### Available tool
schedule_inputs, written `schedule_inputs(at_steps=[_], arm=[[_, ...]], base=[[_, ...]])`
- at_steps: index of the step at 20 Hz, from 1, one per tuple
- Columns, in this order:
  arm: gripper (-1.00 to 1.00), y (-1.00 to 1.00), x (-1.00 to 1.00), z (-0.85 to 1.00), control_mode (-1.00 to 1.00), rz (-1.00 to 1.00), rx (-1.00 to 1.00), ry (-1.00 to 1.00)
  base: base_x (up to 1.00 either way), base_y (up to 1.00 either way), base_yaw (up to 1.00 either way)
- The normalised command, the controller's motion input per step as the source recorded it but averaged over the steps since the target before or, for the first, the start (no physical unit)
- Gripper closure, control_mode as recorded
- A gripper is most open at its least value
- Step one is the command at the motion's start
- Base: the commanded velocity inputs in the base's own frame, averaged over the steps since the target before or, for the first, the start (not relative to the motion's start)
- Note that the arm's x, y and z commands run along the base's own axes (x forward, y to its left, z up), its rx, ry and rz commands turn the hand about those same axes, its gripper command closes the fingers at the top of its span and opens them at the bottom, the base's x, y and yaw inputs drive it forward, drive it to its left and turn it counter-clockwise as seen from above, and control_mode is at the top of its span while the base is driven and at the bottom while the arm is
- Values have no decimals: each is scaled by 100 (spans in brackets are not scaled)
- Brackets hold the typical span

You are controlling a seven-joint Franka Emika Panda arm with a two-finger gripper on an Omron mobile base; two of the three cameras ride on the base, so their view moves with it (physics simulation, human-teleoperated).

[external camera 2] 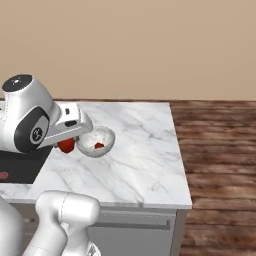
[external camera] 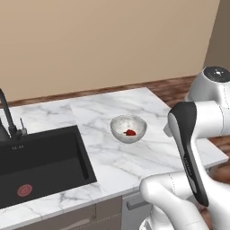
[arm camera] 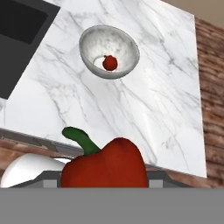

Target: Pick the bell peppers from the cabinet and place them in one bowl. Pick the tangerine from the sink and place it in the other bowl.

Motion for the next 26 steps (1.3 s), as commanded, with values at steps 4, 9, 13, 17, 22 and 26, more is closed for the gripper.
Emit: schedule_inputs(at_steps=[4,9,13,17,22,26], arm=[[100,0,0,0,100,0,0,0],[100,0,0,0,100,0,0,0],[100,0,0,0,100,0,0,0],[100,0,0,0,100,0,0,0],[100,0,0,0,100,0,0,0],[100,0,2,0,-100,0,0,0]], base=[[52,-26,17],[16,-8,8],[0,0,0],[0,0,0],[0,0,0],[0,0,0]])
